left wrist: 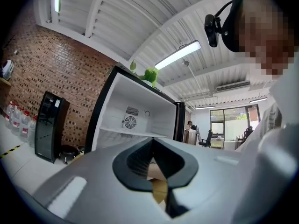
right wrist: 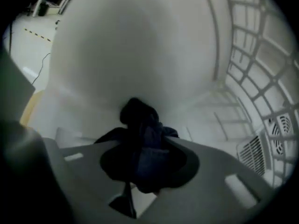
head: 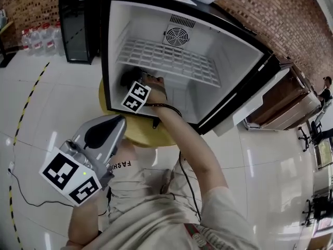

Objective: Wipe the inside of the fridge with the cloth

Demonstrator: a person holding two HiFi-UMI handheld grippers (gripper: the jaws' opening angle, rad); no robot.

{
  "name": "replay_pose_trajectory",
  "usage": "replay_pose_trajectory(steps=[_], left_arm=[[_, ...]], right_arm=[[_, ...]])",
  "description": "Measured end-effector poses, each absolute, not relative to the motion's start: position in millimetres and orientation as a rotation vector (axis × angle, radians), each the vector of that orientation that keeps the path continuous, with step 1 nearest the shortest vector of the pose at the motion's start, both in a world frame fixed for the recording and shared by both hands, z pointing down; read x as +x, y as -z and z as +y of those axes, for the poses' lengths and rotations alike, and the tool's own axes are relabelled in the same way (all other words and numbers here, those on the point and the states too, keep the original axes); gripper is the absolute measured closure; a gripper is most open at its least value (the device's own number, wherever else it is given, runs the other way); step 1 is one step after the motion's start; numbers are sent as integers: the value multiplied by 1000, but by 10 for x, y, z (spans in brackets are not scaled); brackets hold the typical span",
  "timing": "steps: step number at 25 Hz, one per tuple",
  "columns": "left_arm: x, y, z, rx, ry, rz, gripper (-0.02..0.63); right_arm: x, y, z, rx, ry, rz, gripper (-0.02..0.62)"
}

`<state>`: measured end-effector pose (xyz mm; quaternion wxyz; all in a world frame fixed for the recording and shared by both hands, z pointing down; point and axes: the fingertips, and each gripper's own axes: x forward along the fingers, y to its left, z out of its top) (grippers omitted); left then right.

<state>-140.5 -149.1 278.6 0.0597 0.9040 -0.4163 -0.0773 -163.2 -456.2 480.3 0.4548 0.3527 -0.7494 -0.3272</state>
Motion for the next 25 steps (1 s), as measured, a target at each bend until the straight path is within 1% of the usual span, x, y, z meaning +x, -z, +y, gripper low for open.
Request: replay_pose_trajectory(steps=[3,8,11,16,18,20,25], left_arm=[[-1359,-2782,-1484,2748,239,-1246,599],[-1317,-2827,-1497,2745,234,-1211,600],[-1231,-2788,-1433,2771,230,-1188,600],[-1238,-2746,-1402,2786,214,-1202,601],[-1256,-2712,-1394,2793,217,-1212,601],[-1272,-2660,-1371,2814,221,-1217,601],[-1384,-2759,-1448,2776,197,-1257,601]], right_arm=[[-1205,-4855,-4673,922,674,-1717,495],[72,-4877,-4785,1048,500,-1297,497],[672,-4906,-4719,1012,422,-1032,496],[918,-4911,-4563,887,374,-851,492],[862,-4878,-4502,907,356,-922,489],[487,-4780,-4416,947,417,-1131,488],[-1199,-4621,-3988,850,713,-1686,488]])
